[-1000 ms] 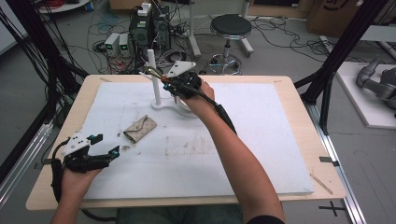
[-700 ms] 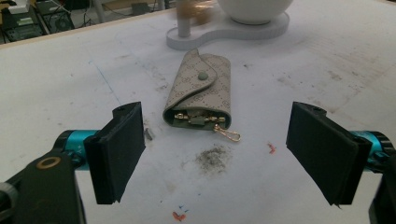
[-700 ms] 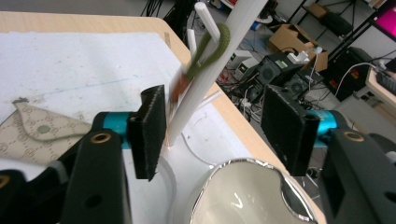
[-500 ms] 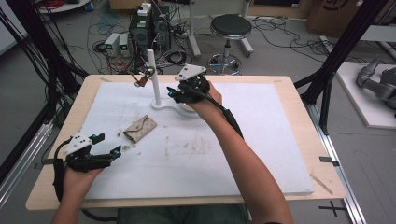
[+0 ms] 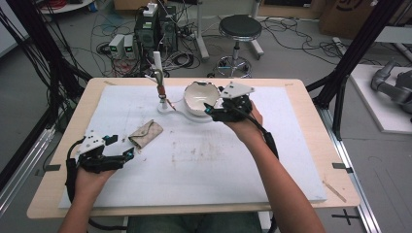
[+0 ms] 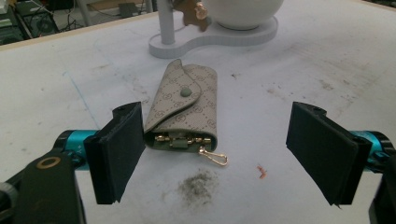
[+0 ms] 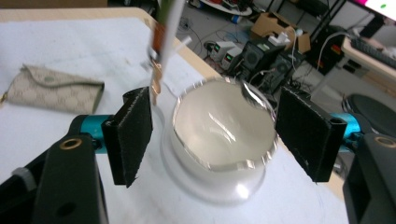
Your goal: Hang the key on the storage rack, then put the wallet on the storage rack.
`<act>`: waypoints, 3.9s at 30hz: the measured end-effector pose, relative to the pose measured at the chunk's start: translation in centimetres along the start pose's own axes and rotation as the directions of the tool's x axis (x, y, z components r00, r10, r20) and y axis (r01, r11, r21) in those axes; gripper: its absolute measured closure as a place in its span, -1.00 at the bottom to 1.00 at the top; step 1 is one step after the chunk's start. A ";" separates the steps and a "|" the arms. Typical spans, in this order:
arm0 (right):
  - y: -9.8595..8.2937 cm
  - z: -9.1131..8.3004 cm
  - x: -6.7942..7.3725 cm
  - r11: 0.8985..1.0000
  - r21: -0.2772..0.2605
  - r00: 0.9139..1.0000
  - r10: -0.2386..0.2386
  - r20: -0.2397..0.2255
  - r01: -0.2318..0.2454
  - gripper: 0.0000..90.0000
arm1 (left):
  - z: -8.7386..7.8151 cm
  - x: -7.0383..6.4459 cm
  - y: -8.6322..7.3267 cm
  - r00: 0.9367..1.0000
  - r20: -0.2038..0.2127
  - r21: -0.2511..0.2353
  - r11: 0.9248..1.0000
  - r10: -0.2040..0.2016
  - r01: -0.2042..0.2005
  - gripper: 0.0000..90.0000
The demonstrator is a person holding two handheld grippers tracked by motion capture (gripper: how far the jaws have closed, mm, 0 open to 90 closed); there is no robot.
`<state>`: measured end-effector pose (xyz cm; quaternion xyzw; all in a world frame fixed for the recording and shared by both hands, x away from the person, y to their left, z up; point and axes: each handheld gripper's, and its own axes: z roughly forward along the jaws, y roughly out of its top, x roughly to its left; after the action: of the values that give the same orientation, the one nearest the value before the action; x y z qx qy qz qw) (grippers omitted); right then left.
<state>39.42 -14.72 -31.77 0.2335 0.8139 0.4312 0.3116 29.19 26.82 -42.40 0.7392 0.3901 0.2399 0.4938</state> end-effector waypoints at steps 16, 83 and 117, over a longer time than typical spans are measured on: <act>-9.0 -6.3 -2.0 0.986 0.004 0.984 0.168 0.051 -0.169 -0.49 | 2.1 -0.3 1.1 1.000 0.020 -0.011 1.000 0.013 -0.013 -0.57; -17.6 -10.2 -2.0 0.946 0.029 0.944 0.320 0.075 -0.323 -0.57 | 5.0 0.6 2.0 0.999 -0.003 0.083 0.996 0.032 -0.031 -0.60; -19.0 -11.7 -1.6 0.945 0.055 0.943 0.317 0.096 -0.323 -0.57 | 9.2 2.0 0.4 1.000 -0.020 0.315 0.949 0.023 -0.015 -0.52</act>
<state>30.08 -32.12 -42.29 0.3919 0.7655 0.4369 0.2637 37.33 23.36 -45.72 0.8093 0.4220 0.1881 0.3628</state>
